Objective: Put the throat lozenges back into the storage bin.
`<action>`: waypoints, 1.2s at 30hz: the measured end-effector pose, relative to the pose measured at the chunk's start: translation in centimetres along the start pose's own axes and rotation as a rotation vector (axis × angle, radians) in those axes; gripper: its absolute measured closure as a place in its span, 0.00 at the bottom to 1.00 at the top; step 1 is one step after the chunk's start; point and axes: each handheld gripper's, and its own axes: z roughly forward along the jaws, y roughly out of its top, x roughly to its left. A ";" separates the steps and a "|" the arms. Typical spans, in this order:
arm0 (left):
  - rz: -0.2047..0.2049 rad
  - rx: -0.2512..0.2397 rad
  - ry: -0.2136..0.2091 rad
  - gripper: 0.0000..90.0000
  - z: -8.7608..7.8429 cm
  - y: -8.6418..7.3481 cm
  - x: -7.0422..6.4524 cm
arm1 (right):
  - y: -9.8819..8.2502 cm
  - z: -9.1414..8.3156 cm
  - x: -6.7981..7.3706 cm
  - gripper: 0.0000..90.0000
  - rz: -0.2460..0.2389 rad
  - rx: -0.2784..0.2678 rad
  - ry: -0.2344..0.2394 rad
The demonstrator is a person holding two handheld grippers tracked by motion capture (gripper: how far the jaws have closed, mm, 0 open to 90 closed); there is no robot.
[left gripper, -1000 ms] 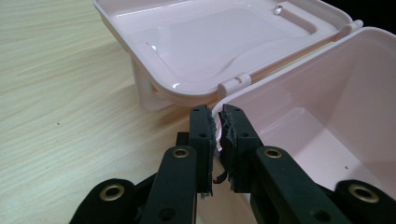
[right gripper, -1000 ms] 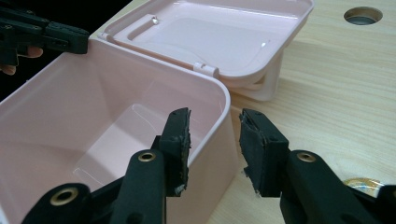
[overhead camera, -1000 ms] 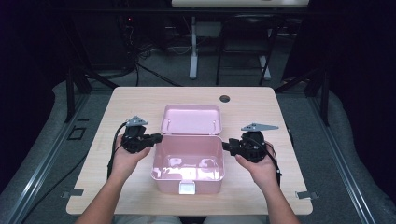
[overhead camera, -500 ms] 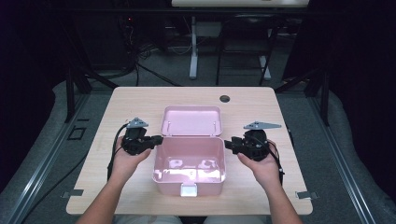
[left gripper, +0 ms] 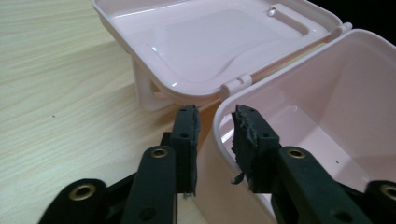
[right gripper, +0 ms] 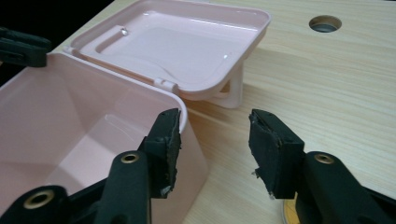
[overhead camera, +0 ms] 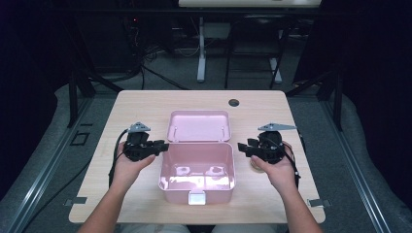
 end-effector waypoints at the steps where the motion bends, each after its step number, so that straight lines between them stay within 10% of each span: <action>1: -0.001 0.003 -0.002 0.72 0.0 0.0 0.1 | 0.0 0.1 -0.2 0.56 -0.016 0.005 -0.010; 16: 0.053 0.012 0.003 0.57 -0.9 0.1 0.4 | -0.2 1.5 -1.8 0.53 -0.119 0.152 -0.077; 36: 0.069 0.069 -0.004 0.43 -1.5 0.3 0.2 | -0.3 3.0 -4.1 0.34 -0.117 0.303 -0.149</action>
